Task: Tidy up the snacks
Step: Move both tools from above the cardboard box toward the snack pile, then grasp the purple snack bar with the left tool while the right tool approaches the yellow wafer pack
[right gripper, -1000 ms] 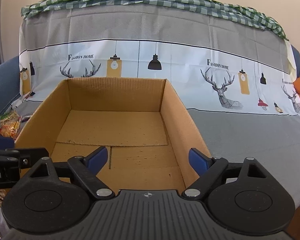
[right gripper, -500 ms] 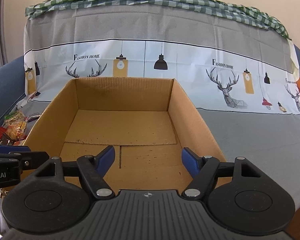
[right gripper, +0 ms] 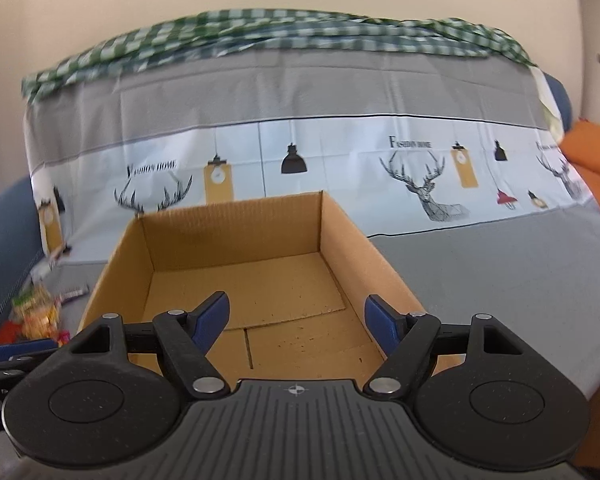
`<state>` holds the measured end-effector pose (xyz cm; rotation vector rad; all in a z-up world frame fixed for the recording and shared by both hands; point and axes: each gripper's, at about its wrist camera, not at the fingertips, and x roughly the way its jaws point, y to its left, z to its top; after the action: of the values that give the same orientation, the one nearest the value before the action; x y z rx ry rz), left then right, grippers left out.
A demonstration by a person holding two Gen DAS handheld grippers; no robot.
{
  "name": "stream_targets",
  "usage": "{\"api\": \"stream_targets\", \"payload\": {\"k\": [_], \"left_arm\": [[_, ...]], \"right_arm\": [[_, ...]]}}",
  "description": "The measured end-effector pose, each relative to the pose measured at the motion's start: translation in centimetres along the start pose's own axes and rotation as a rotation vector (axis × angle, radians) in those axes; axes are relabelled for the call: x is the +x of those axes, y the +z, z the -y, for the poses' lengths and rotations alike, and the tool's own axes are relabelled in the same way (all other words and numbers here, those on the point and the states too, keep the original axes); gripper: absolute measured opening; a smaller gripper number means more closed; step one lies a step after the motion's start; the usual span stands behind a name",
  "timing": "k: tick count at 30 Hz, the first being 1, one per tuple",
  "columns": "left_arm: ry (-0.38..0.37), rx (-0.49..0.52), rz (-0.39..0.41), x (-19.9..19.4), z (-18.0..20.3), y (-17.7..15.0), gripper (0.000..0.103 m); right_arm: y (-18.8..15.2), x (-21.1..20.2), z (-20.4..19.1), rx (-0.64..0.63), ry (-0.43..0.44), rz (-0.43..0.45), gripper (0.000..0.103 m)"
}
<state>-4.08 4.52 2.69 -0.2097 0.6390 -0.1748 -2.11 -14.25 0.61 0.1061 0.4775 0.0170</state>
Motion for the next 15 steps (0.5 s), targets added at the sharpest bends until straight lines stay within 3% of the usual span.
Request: {"api": "stream_targets", "payload": {"k": [2,7,9,10,12,15], "left_arm": [[0.013,-0.003,0.015,-1.0,-1.0,0.8,0.057],[-0.072,-0.020,0.016,-2.3,-5.1,2.6,0.057],[-0.064,-0.050,0.026,-2.2,-7.2,2.2,0.056],[-0.056,-0.088,0.032,-2.1,-8.4,1.6,0.051],[-0.029,-0.219,0.005,-1.9,-10.8,1.0,0.032],[0.010,-0.317,0.086,-3.1,-13.7,0.2,0.027]], "right_arm": [[-0.1,-0.4,-0.2,0.012,0.020,0.006,0.076],[-0.5,-0.6,-2.1,-0.021,0.105,-0.008,0.076],[-0.6,-0.7,-3.1,-0.031,0.139,-0.001,0.076],[-0.7,-0.8,-3.6,-0.034,0.158,-0.001,0.076],[-0.9,-1.1,-4.7,-0.049,0.180,0.021,0.076],[-1.4,-1.7,-6.6,-0.083,0.215,0.065,0.074]]}}
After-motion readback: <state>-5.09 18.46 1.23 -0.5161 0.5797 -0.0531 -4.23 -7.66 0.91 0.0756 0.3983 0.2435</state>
